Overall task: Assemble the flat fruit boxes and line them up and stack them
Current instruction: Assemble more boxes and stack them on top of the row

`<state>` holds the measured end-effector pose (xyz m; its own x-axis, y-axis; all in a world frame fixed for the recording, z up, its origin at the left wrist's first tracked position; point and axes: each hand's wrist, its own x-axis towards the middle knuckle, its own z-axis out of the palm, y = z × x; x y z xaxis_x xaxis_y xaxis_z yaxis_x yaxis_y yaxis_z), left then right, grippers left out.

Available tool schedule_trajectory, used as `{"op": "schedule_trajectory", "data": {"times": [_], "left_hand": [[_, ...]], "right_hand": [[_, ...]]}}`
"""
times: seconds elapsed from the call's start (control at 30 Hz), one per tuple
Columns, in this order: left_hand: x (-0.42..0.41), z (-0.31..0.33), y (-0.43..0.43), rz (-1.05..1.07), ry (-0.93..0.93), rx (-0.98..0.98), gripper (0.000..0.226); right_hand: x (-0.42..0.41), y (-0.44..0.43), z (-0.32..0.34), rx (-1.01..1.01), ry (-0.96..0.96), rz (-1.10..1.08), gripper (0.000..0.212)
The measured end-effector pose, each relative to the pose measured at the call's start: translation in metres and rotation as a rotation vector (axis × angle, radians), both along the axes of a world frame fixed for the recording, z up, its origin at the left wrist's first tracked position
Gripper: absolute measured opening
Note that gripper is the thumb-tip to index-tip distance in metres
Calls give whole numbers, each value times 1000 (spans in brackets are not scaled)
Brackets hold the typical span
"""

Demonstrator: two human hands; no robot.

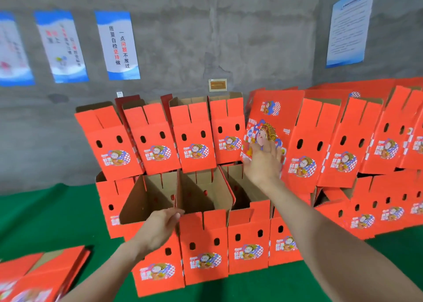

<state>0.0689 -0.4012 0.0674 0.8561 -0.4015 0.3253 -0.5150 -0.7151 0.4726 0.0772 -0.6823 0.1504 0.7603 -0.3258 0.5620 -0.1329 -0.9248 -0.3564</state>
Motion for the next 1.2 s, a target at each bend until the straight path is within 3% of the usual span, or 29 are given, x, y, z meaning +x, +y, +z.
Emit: {"op": "schedule_trajectory", "data": {"times": [0.07, 0.17, 0.27, 0.43, 0.53, 0.7, 0.87, 1.03, 1.13, 1.2], "left_hand": [[-17, -6, 33, 15, -8, -52, 28], [-42, -32, 98, 135, 29, -145, 26], [-61, -74, 178, 348, 96, -226, 26], [-77, -140, 322, 766, 197, -242, 28], [-74, -163, 392, 917, 248, -189, 38], [-39, -183, 467, 954, 271, 103, 52], [-8, -216, 471, 749, 506, 370, 63], [-36, -256, 418, 732, 378, 307, 62], [-54, -253, 399, 604, 137, 160, 44], [-59, -251, 394, 635, 87, 51, 33]], "right_hand": [[-8, 36, -6, 145, -243, 180, 38], [-23, 115, -27, 235, -356, 453, 22], [-39, 209, -66, 214, -244, 712, 14], [-54, 346, -140, 150, 184, 937, 21], [-50, 396, -171, 134, 366, 930, 25], [-37, 439, -205, 118, 549, 853, 28], [-23, 459, -234, 112, 671, 761, 28], [-7, 469, -257, 164, 820, 624, 37], [0, 476, -268, 229, 886, 530, 40], [4, 477, -273, 315, 895, 441, 46]]}}
